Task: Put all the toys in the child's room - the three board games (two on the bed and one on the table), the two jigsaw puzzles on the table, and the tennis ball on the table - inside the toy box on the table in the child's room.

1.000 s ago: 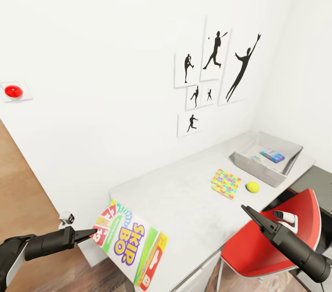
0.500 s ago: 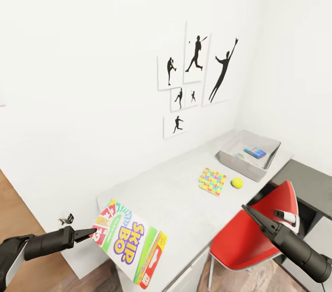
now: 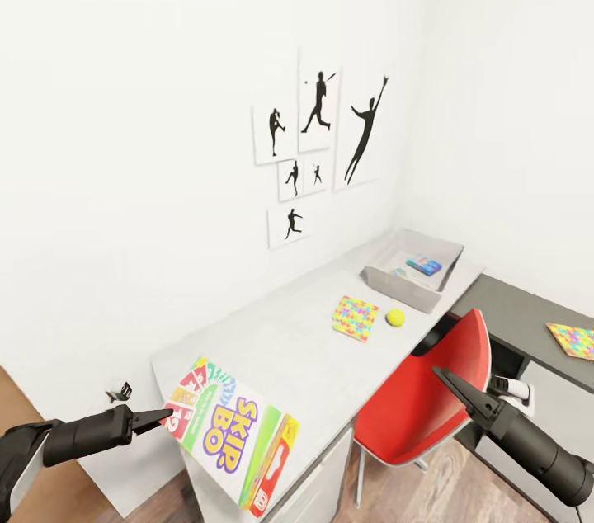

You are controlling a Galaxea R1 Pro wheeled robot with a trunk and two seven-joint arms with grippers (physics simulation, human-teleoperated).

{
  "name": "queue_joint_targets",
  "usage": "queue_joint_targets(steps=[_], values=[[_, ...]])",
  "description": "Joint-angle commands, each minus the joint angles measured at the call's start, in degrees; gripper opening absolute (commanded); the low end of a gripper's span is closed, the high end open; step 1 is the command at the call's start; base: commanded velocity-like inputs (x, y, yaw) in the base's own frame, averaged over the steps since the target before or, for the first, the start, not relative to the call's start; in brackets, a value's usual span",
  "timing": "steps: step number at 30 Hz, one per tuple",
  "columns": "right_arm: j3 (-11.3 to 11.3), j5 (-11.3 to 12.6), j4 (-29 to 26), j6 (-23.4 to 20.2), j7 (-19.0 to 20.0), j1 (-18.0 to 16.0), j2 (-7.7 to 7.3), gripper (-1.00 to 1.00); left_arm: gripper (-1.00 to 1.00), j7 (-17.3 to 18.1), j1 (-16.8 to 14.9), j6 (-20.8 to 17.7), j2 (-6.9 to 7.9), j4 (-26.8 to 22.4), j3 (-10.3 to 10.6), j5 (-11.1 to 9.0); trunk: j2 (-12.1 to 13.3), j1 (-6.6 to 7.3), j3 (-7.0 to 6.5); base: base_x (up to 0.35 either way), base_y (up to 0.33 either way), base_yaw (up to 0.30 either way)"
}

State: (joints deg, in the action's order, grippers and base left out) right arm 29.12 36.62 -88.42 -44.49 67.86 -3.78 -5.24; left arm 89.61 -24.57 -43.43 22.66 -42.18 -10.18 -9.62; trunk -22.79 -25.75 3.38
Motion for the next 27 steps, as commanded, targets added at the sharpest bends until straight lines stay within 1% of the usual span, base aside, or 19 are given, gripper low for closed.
queue_joint_targets(steps=[1,5,8,27], values=[[0.0,0.2,0.0,-0.4,0.0,-0.1,0.00,1.00,-1.00,0.4,0.0,-0.5,0.01,0.0,0.0,0.0,-0.1,-0.04,0.11,-0.003,0.000,-0.054],[0.1,0.3,-0.1,-0.6,0.0,-0.1,-0.03,1.00,-1.00,0.4,0.0,-0.4,0.01,0.0,0.0,0.0,-0.1,-0.04,0.09,-0.036,-0.011,-0.046],[0.1,0.3,-0.1,-0.7,0.0,-0.1,-0.03,1.00,-1.00,0.4,0.0,-0.4,0.01,0.0,0.0,0.0,-0.1,-0.04,0.08,-0.166,-0.109,-0.194],[0.0,0.2,0.0,-0.7,-0.1,-0.1,-0.04,1.00,-1.00,0.4,0.0,-0.3,0.01,0.0,0.1,0.0,-0.1,-0.04,0.08,-0.234,-0.190,-0.272]])
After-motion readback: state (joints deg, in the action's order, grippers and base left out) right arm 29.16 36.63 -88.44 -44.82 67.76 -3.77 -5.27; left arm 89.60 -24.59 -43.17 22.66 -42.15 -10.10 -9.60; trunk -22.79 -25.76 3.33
